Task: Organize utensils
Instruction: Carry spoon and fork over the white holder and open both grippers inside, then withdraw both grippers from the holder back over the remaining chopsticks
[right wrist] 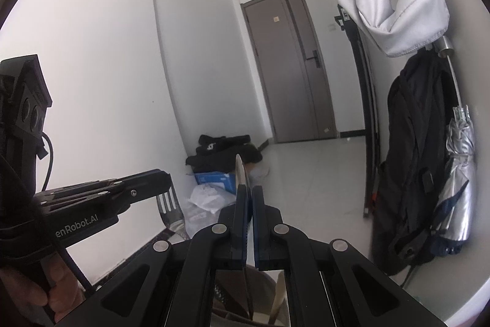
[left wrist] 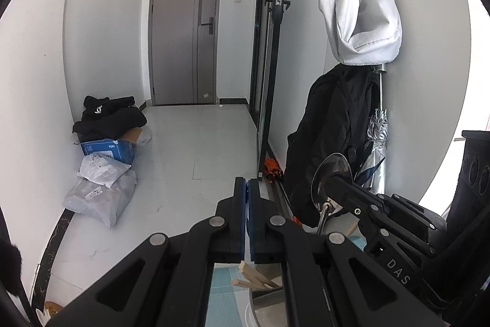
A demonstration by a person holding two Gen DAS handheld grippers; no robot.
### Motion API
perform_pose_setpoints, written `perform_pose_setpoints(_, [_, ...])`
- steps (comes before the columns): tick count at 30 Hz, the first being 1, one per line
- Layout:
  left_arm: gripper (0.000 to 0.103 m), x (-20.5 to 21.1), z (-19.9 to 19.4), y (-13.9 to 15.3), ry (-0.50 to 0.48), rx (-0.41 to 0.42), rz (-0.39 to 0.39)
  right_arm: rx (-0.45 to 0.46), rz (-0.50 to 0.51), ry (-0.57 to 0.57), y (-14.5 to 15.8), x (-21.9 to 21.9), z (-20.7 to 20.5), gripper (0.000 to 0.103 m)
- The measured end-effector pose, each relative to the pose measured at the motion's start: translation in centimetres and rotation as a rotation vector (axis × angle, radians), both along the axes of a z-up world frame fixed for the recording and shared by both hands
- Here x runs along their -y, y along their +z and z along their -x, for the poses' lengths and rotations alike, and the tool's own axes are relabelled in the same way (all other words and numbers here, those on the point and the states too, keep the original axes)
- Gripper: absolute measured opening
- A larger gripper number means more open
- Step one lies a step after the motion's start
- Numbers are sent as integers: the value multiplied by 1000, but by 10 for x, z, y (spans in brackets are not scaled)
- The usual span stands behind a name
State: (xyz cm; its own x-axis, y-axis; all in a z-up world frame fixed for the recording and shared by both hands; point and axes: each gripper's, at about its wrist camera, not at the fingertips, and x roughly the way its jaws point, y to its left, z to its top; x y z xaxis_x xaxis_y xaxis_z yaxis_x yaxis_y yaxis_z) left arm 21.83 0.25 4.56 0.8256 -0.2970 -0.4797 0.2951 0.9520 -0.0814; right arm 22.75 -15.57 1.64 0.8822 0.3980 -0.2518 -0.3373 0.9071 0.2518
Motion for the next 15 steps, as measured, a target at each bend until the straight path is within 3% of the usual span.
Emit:
perform_pose_setpoints(4, [0,1,-4,-7,-19,-102,6,-40,24,24,-5,0,6,2])
perform_pose_setpoints(8, [3,-5,-5,-7,1,-179,60,-128,36,78,-10,-1,5,6])
perform_pose_setpoints(11, [20,-10,0,-1,20,-194,83,-174,27,91,-12,3,10,7])
perform_pose_setpoints(13, [38,-13,8,6,20,-176,103,-185,18,93,-12,8,18,9])
perform_pose_setpoints(15, [49,-15,17,13,44,-151,91,-185,7,101,-9,12,26,19])
